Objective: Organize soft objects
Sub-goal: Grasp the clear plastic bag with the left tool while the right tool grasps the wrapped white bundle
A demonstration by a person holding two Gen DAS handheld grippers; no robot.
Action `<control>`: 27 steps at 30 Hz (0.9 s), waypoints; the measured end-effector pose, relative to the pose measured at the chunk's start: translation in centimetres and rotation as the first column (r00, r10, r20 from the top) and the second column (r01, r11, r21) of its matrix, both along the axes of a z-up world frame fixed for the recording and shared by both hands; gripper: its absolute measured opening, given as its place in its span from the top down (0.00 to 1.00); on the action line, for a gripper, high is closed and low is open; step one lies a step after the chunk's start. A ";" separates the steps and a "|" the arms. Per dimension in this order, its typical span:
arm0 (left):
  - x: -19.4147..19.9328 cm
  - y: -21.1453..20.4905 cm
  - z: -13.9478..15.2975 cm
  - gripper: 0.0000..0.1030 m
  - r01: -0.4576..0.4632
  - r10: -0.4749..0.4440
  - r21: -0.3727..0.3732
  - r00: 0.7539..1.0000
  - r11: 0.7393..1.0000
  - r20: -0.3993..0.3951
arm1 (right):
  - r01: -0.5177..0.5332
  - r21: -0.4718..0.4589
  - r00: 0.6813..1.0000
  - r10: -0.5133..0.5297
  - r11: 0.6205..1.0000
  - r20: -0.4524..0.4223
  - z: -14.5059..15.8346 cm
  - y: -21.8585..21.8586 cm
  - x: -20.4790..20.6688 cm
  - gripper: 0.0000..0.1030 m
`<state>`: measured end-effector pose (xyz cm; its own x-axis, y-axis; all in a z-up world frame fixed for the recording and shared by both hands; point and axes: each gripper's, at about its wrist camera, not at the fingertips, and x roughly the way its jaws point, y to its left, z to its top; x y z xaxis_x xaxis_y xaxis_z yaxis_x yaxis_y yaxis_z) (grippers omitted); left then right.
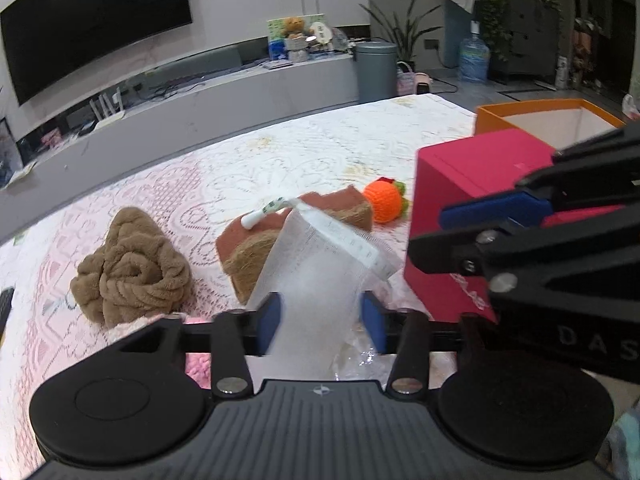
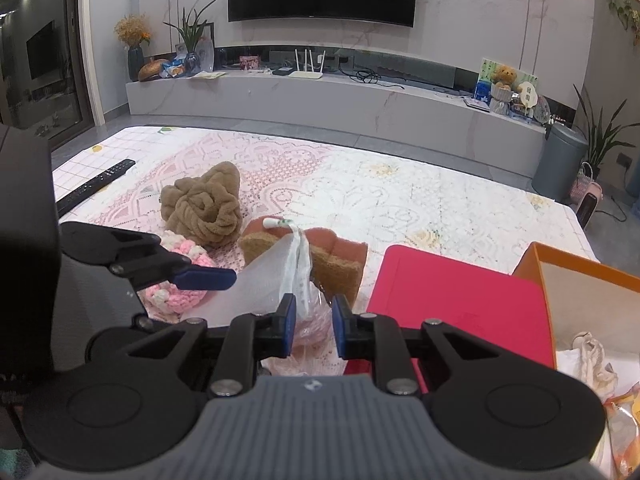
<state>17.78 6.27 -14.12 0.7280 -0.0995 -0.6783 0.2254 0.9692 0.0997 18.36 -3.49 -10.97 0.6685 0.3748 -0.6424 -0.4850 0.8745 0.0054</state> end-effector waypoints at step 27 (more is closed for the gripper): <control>-3.6 7.1 2.4 1.00 -0.252 0.256 -0.108 0.966 0.962 0.023 | 0.021 -0.110 1.000 -0.019 0.994 0.012 -2.6 6.8 -1.6 0.45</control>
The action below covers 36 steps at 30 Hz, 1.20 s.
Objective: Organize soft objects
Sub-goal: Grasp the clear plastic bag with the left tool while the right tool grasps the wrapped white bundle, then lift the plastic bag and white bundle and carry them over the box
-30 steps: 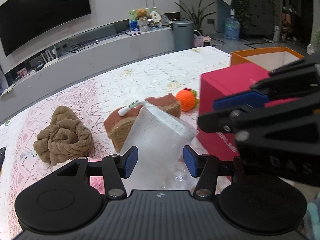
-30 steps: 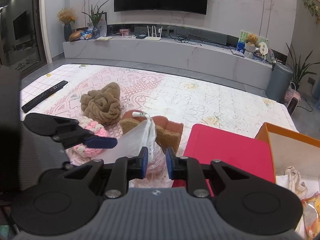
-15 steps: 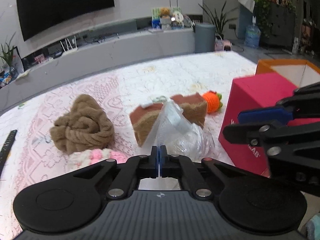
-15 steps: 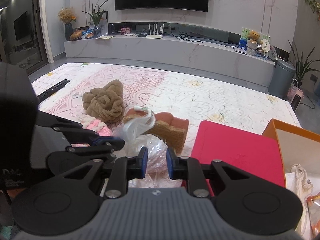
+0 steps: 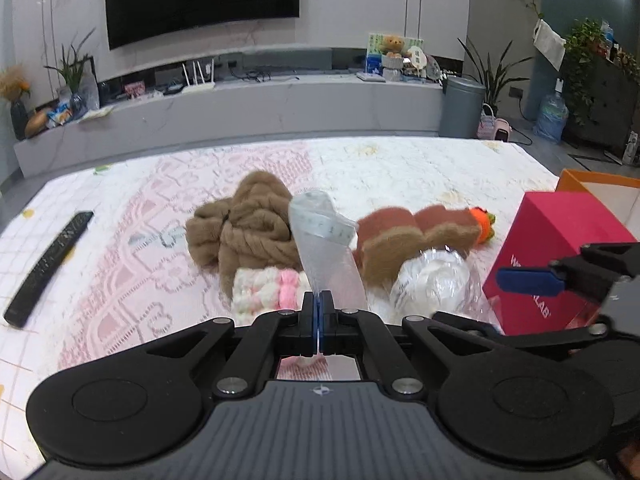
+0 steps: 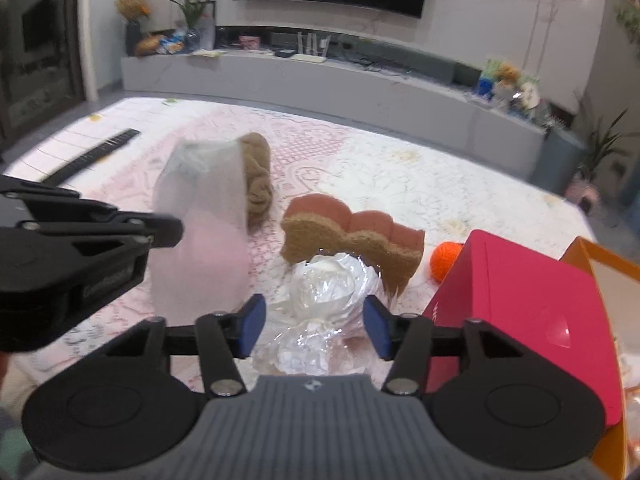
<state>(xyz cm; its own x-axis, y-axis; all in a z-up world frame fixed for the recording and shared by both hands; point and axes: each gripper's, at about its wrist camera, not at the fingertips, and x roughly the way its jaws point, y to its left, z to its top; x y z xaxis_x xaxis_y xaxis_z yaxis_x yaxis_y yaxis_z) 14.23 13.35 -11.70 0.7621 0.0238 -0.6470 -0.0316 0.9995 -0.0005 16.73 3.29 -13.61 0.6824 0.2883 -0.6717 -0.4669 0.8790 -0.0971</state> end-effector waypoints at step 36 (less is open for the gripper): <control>-0.9 -0.2 -1.2 1.00 0.069 -0.068 -0.015 0.997 0.998 0.035 | 0.136 -0.079 0.990 -0.139 0.988 -0.028 -3.6 1.9 2.6 0.58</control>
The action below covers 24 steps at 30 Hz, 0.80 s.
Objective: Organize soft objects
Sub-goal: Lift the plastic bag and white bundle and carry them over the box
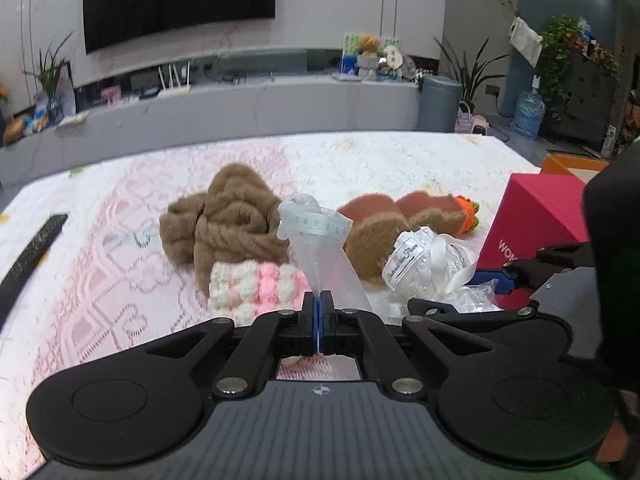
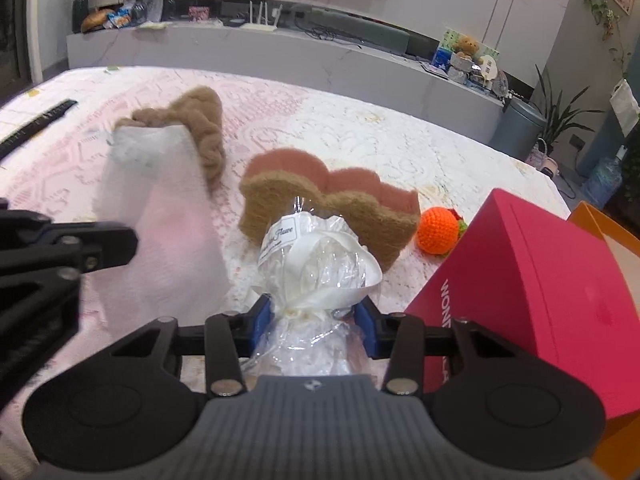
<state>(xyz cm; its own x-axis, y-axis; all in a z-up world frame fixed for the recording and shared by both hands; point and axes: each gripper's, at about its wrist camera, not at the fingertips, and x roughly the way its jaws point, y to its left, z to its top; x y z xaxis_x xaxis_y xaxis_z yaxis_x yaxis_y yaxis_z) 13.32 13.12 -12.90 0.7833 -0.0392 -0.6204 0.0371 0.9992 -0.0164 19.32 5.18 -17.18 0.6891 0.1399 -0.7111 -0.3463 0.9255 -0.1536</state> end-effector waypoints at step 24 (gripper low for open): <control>-7.8 -4.6 9.5 1.00 0.057 -0.071 0.069 0.974 0.996 0.214 | -0.119 0.329 0.977 0.051 0.937 0.207 11.3 -8.1 -9.8 0.57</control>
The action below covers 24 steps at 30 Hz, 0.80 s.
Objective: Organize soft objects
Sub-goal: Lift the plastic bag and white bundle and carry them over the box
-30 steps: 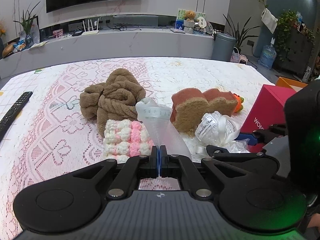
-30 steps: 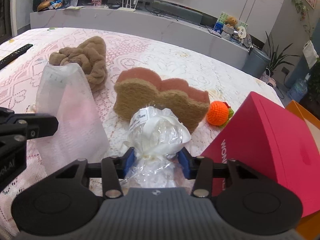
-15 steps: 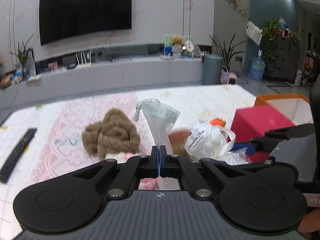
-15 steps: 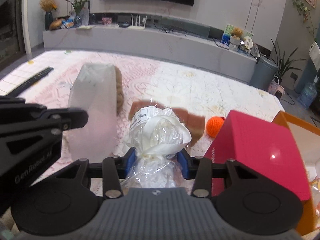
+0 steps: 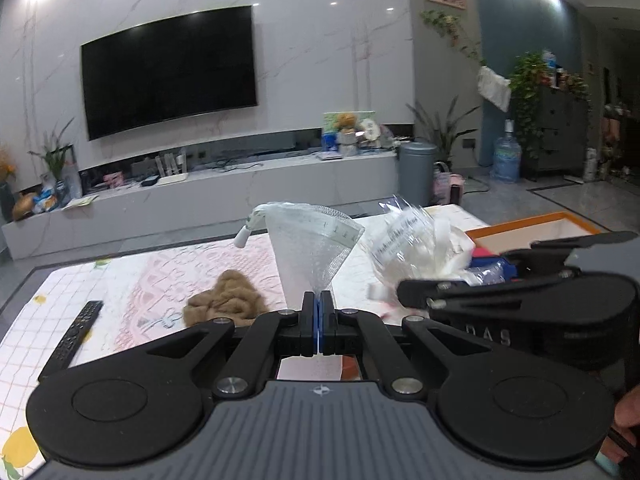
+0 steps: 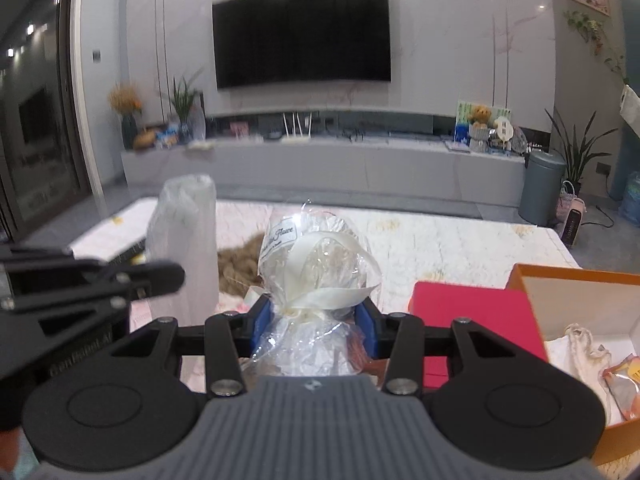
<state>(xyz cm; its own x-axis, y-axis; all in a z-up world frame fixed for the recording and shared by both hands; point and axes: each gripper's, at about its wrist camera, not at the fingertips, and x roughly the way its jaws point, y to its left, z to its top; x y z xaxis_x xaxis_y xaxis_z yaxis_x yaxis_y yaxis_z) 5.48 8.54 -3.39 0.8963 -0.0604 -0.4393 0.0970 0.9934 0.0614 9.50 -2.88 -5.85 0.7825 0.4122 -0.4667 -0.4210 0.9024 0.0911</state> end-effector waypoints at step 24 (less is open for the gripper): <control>5.4 -15.7 4.0 1.00 0.342 -0.346 0.073 0.937 0.937 0.053 | 0.315 0.186 0.947 -0.322 0.931 0.008 1.2 -19.9 -0.7 0.57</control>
